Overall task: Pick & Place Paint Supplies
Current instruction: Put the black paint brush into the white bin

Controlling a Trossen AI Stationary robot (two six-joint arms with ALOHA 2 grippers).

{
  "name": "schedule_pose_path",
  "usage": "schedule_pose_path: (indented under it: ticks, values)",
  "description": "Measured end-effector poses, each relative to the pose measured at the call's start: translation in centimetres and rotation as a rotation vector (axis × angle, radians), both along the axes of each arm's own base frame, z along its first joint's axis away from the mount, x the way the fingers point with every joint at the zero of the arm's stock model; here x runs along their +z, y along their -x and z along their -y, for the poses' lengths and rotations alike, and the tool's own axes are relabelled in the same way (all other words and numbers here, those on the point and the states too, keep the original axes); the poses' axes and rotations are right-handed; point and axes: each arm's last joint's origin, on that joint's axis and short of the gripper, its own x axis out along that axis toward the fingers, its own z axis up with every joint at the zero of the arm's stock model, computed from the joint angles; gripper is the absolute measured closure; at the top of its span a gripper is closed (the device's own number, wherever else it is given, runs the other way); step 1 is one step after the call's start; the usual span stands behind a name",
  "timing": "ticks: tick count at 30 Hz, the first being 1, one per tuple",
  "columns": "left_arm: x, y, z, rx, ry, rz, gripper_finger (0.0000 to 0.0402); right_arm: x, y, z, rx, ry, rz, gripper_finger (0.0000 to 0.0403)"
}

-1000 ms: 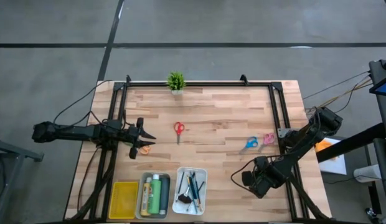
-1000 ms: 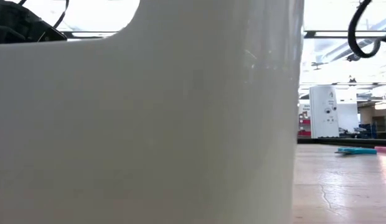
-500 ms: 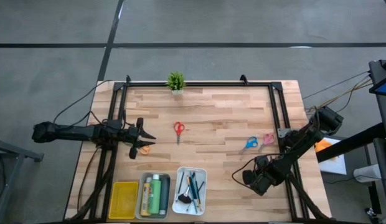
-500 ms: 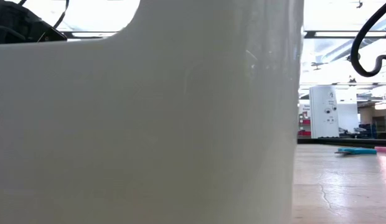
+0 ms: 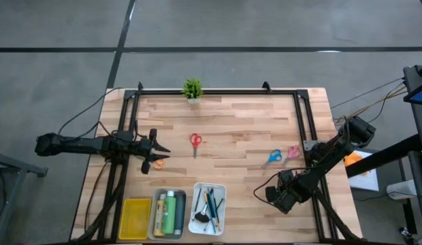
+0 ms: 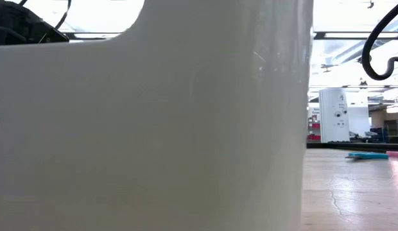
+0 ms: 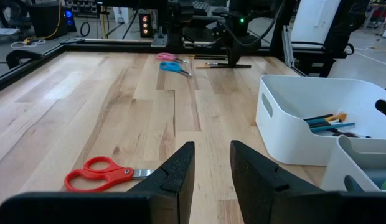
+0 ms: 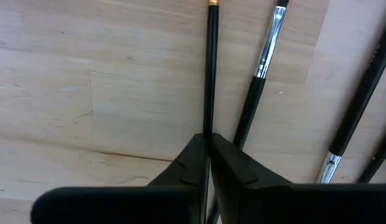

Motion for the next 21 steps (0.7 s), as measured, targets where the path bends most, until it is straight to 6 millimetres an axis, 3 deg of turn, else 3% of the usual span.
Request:
schedule_pose_path:
  ticks: [12, 21]
  values:
    - [0.0, 0.0, 0.0, 0.0, 0.0, 0.0, 0.0297, 0.5, -0.1, 0.0, 0.006, 0.008, 0.038, 0.039]
    - [0.0, 0.0, 0.0, 0.0, 0.0, 0.0, 0.0297, 3.4, -0.3, 0.9, 0.053, 0.117, 0.335, 0.039]
